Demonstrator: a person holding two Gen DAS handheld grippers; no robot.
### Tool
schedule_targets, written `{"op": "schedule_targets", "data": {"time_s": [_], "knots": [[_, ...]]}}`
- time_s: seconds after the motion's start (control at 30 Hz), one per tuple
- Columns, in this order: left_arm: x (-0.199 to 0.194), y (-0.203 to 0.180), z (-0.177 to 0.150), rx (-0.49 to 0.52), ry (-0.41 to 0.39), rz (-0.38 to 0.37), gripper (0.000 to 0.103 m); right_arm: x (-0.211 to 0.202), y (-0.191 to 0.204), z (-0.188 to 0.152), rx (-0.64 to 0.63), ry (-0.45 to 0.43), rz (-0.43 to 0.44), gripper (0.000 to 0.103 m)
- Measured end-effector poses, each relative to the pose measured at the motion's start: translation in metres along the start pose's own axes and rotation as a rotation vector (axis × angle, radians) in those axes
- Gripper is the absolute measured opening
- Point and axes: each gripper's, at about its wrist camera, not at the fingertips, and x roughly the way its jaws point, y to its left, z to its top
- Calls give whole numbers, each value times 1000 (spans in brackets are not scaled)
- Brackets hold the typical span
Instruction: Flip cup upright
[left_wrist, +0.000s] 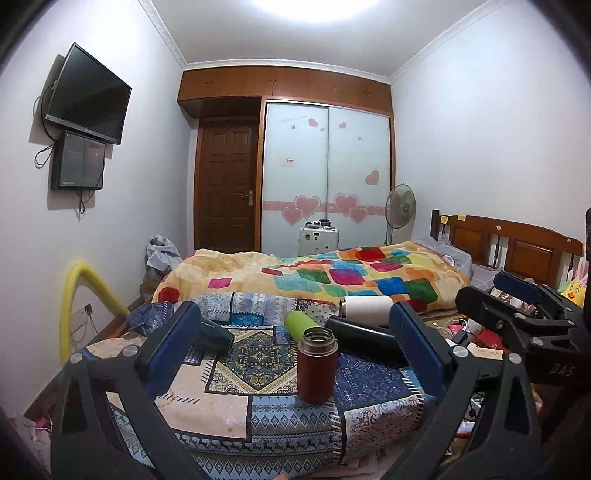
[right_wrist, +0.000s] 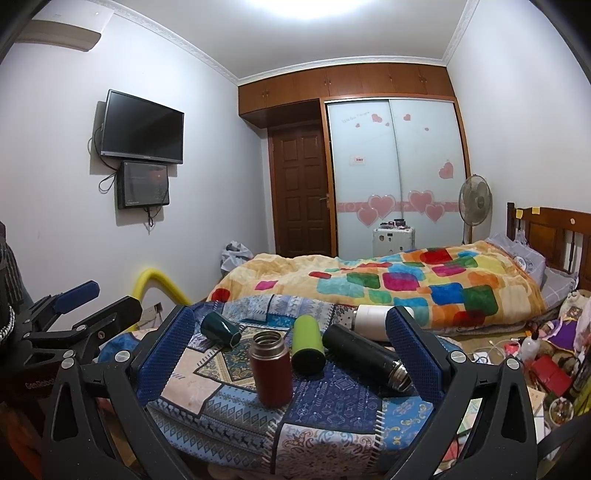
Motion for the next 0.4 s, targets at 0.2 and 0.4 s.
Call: {"op": "schedule_targets", "data": {"time_s": [0.2,0.4], "knots": [[0,-1,2,3,0,-13,103,0,-1,0,1,1,-4,103],[0,-1,2,0,5,-18,103,0,-1,0,3,3,-7,103]]}}
